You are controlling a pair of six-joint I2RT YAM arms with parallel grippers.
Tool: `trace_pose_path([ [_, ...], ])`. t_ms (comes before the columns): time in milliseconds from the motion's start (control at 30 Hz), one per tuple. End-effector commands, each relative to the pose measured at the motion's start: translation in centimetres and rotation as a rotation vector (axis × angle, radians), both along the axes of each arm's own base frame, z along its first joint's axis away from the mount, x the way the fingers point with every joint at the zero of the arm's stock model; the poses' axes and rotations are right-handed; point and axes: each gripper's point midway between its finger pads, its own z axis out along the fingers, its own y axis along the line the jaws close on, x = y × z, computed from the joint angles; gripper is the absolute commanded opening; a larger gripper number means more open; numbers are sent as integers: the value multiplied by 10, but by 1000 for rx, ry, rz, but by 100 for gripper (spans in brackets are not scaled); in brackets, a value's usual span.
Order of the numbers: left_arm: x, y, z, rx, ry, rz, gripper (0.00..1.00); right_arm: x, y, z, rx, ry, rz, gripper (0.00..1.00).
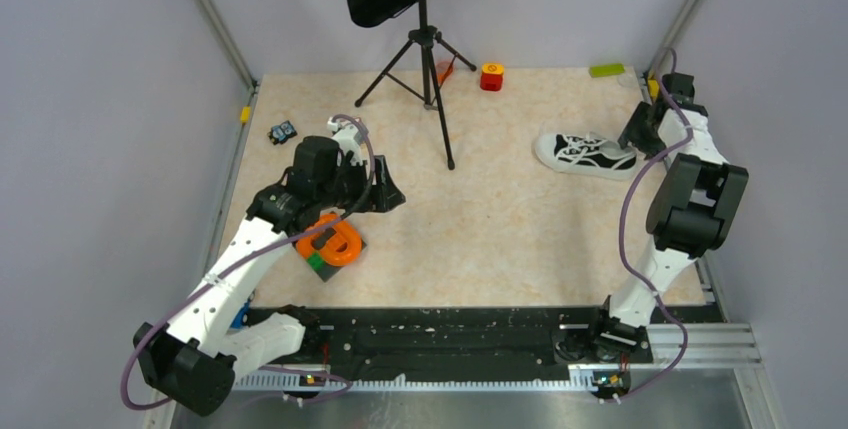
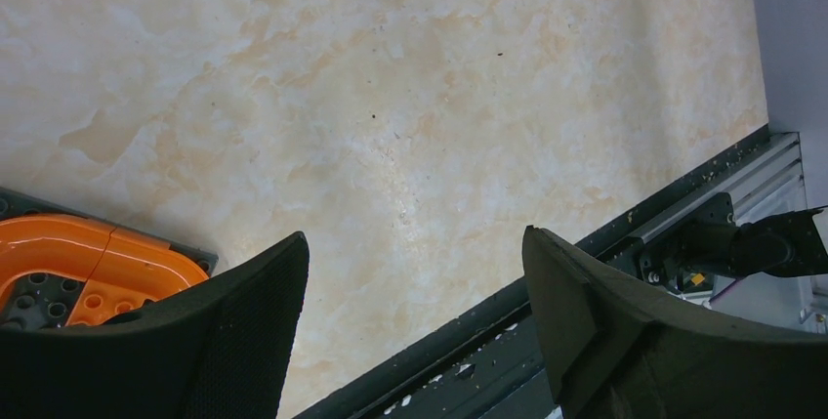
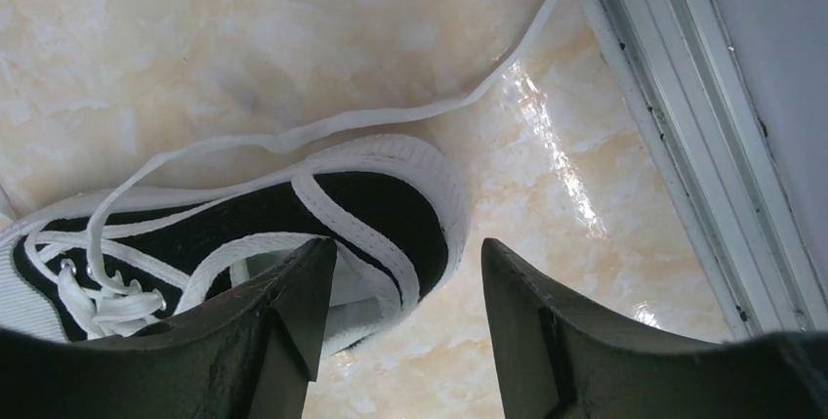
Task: Tie the shoes
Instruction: Pick up the shoe at the center of the board.
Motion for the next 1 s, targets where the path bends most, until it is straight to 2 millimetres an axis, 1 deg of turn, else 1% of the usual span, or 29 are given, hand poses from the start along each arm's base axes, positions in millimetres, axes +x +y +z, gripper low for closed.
trace_pose_path([
  [0, 3, -1, 10, -14, -41, -3, 84, -2, 6, 16, 3, -55, 25, 59],
  [100, 4, -2, 12, -13, -46, -7, 84, -5, 7, 22, -2, -66, 37, 59],
  [167, 4, 0, 13, 1, -47, -5, 84, -6, 8, 22, 1, -61, 44, 58],
  [300, 4, 3, 14, 17, -61, 1, 84, -5, 10, 20, 10, -55, 49, 54],
  [400, 3, 5, 13, 20, -59, 1, 84, -2, 8, 16, 7, -44, 54, 53],
  [433, 2, 5, 13, 19, -60, 0, 84, 0, 7, 11, 8, -28, 54, 53],
  [467, 1, 4, 12, 19, -56, -1, 84, 1, 5, 9, 8, -20, 52, 53],
  [533, 0, 5, 12, 21, -55, 0, 84, 6, 3, 3, 19, 4, 46, 56],
  [600, 0, 7, 11, 26, -53, 4, 84, 9, 2, 1, 21, 2, 38, 57],
  [667, -1, 8, 11, 27, -55, 9, 84, 12, 2, 1, 23, -4, 33, 56],
  [733, -1, 8, 11, 26, -56, 9, 84, 12, 3, 0, 30, -6, 32, 50],
  [800, -1, 7, 12, 24, -53, 4, 84, 11, 7, 0, 49, -1, 40, 41],
  [867, -2, 7, 13, 22, -53, 5, 84, 10, 15, 0, 87, 1, 61, 26],
  [900, -2, 7, 13, 21, -54, 6, 84, 9, 18, 2, 100, 1, 66, 17],
  [933, -2, 8, 13, 20, -54, 10, 84, 8, 22, 4, 117, -6, 70, 6],
  [967, -3, 8, 12, 15, -54, 11, 84, 7, 26, 7, 140, -16, 72, 0],
])
